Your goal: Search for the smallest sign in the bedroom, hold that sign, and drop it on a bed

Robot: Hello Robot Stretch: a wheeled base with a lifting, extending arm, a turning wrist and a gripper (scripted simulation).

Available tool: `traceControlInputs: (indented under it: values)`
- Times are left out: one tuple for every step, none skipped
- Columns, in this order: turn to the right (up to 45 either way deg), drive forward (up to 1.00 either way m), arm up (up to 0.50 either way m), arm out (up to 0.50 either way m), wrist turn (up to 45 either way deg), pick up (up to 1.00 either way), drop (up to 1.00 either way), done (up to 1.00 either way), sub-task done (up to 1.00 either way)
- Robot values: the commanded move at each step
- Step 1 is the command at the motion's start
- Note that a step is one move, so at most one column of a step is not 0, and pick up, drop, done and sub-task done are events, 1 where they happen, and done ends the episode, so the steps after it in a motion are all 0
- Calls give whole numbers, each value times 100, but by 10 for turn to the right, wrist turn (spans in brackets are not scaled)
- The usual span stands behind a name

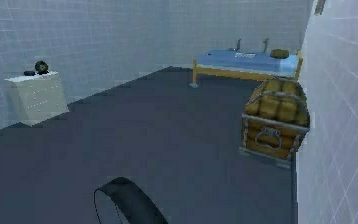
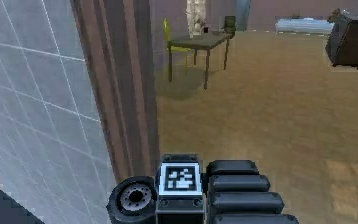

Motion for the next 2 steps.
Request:
traceControlInputs:
  values:
    - [0,5,0,0,0,0,0,0,0]
    - [60,0,0,0,0,0,0,0,0]
